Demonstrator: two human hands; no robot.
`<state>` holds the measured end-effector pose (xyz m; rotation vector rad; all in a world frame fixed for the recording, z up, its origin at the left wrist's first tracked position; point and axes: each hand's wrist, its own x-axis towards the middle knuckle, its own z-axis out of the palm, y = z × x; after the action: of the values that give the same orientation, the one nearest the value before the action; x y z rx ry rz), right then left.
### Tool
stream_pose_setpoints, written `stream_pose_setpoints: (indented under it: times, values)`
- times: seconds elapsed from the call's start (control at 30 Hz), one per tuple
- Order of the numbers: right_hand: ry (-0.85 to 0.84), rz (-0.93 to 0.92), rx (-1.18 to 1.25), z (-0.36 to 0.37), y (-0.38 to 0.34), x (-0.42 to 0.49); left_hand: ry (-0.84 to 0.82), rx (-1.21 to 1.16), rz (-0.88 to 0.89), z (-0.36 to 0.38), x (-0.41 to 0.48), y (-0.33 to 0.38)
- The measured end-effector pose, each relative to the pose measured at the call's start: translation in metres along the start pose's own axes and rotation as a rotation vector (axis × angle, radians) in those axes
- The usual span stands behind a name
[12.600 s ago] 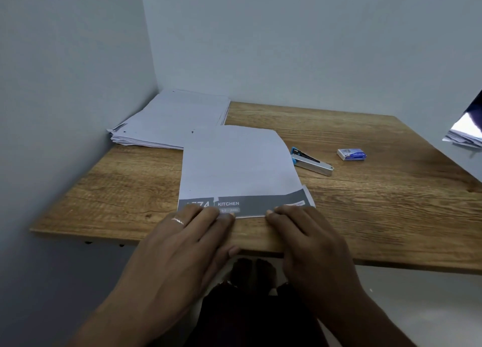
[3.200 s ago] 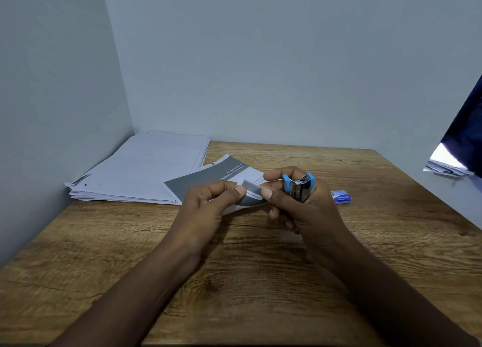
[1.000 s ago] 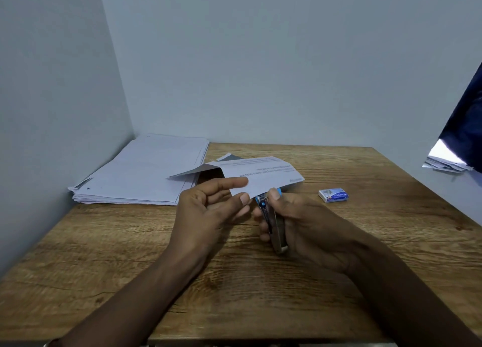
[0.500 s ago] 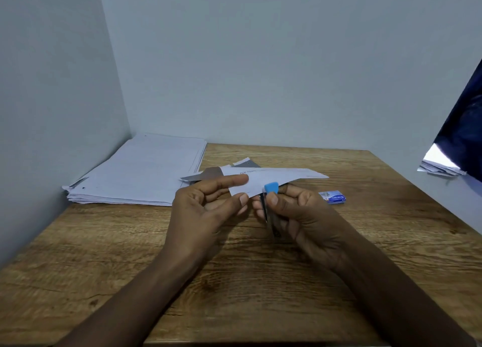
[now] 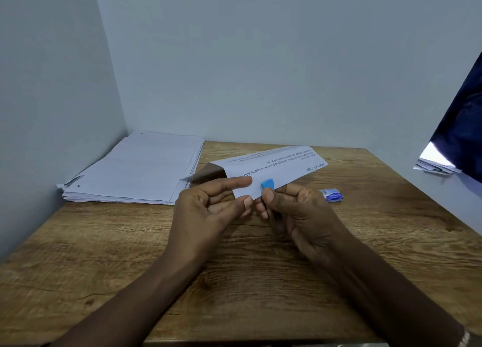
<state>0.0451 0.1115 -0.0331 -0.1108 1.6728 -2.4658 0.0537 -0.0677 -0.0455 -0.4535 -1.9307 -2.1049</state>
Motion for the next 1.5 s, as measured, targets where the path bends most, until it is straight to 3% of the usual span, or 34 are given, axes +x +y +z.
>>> stream_pose_setpoints:
  times: [0.23,0.37,0.5,0.67,0.9,1.0,1.17,1.3,1.5]
  values:
    - [-0.051,-0.031,-0.022,-0.003,-0.003,0.0,-0.011,0.168,0.13,0.002,-0.006,0.004]
    - [-0.17,-0.004,0.032,-0.001,0.0,-0.001,0.125,0.465,0.319,0.001,-0.003,0.002]
    - [-0.127,-0.022,-0.157,0.001,-0.001,-0.003,0.244,0.441,0.321,-0.004,0.0,0.003]
    - [0.157,-0.314,-0.448,0.0,-0.004,-0.009,0.341,0.409,0.3,-0.007,0.001,0.004]
    - [0.199,-0.678,-0.817,0.005,-0.002,-0.01,0.387,0.609,0.246,-0.011,0.004,-0.001]
    - [0.19,-0.732,-0.899,0.005,0.001,-0.008,0.337,0.638,0.234,-0.009,0.006,-0.002]
    - [0.218,-0.616,-0.878,0.011,0.002,0.0,0.278,0.604,0.224,-0.008,0.005,-0.002]
    - [0.122,-0.429,-0.801,0.015,0.0,0.009,0.249,0.48,0.061,-0.008,0.005,-0.003]
    - [0.084,-0.328,-0.678,0.012,0.003,0.011,0.131,0.262,-0.136,-0.007,0.006,0.0]
